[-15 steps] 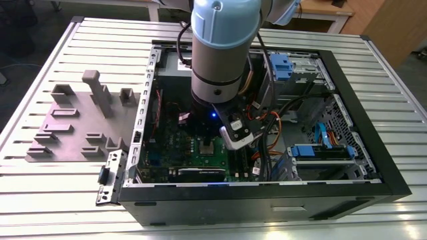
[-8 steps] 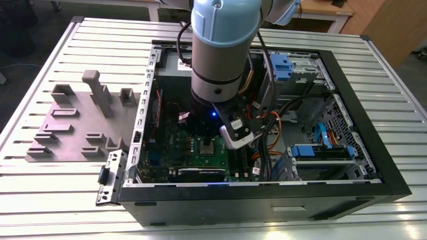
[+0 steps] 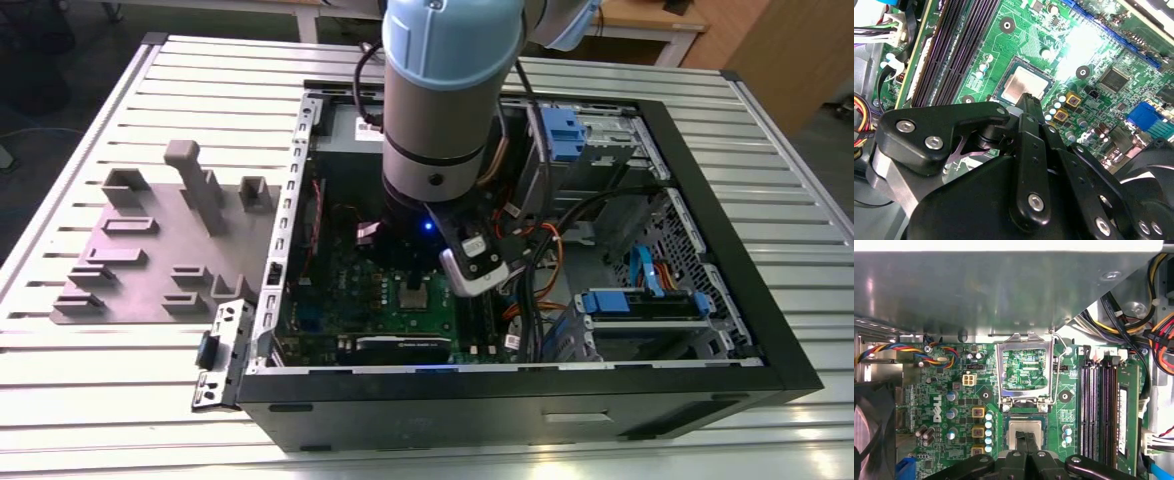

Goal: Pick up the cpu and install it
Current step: 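Close the cpu cover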

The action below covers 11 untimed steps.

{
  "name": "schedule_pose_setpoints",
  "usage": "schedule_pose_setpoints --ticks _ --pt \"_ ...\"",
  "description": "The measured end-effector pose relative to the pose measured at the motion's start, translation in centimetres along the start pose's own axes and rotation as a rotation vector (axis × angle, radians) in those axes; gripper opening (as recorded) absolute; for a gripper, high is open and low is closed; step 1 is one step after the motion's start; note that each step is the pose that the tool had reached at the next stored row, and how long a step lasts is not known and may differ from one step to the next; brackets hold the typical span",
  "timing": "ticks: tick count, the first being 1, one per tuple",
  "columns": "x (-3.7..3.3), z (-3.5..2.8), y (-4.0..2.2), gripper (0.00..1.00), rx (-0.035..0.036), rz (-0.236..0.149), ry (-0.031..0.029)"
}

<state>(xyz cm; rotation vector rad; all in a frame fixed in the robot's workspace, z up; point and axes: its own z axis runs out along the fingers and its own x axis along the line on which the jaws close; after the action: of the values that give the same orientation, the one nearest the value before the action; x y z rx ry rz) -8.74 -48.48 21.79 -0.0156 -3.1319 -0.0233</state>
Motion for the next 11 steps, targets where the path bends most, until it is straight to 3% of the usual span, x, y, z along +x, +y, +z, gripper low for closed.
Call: schedule_pose_setpoints --ticks 11 --pt "0.00 -0.44 0.01 0.11 -0.0001 0.000 -0.0001"
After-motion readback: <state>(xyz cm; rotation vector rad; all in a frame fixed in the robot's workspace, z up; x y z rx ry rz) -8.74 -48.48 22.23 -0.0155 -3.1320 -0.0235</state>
